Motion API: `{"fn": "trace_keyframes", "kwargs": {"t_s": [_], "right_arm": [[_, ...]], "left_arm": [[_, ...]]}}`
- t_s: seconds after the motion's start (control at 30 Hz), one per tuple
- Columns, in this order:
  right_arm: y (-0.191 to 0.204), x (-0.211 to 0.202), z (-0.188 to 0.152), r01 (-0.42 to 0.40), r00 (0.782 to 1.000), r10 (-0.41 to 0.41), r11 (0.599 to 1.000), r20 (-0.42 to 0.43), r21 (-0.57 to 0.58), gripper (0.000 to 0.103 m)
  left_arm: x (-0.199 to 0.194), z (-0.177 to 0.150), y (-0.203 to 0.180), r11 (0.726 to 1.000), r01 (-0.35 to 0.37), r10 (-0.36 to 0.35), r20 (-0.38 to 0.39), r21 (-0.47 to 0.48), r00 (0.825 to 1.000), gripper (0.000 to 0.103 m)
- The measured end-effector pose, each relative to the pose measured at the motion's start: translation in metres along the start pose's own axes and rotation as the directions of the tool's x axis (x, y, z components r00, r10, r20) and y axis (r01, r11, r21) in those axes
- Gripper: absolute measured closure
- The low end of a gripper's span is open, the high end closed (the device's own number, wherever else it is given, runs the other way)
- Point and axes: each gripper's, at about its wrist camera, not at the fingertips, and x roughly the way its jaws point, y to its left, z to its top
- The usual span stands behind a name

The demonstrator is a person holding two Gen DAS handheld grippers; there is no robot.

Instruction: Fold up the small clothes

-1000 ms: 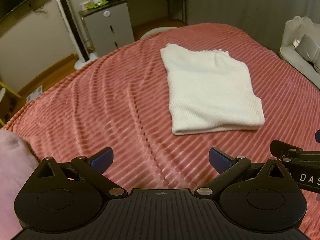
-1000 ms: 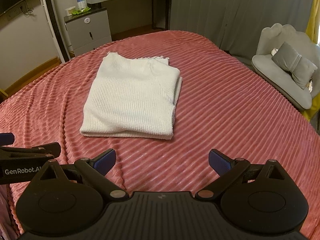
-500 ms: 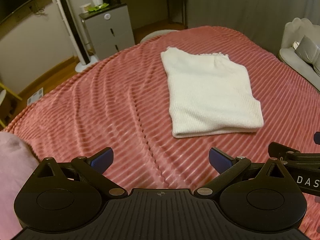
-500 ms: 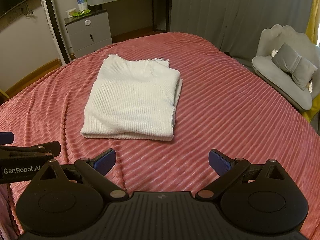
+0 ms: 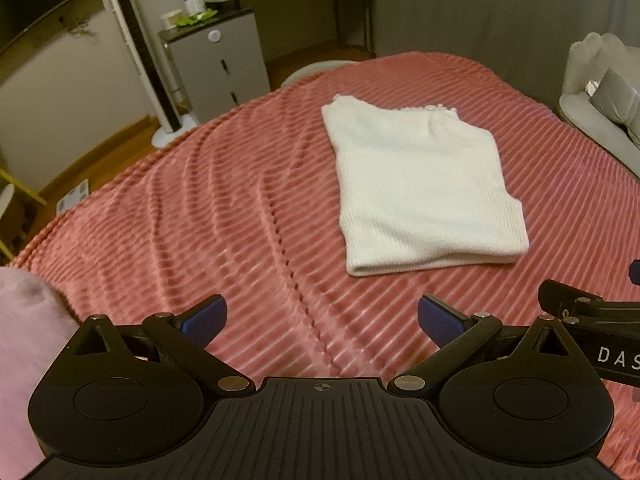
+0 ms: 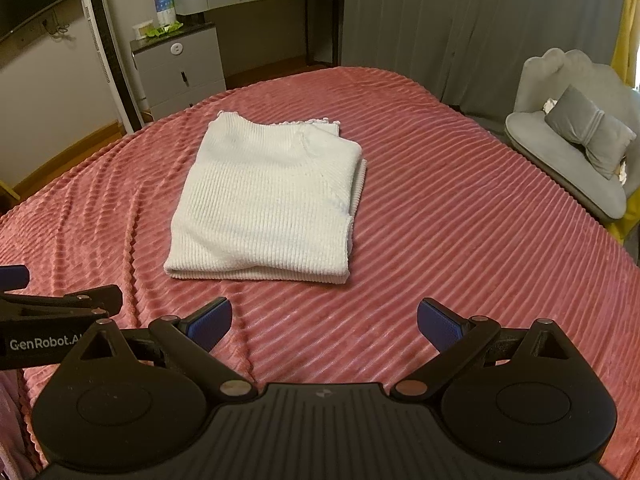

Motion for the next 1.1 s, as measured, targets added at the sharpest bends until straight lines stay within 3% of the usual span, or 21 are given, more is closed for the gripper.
{"fn": "trace_keyframes", "kwargs": {"t_s": [1.1], "right_arm": [[-0.0053, -0.0044, -0.001, -0.002, 1.0, 0.001, 1.0, 0.019, 0.021, 0.004]], "left_arm": [[-0.0037, -0.0001, -0.0006, 1.0, 0.019, -0.019, 0.025, 0.002, 0.999, 0.0]]}}
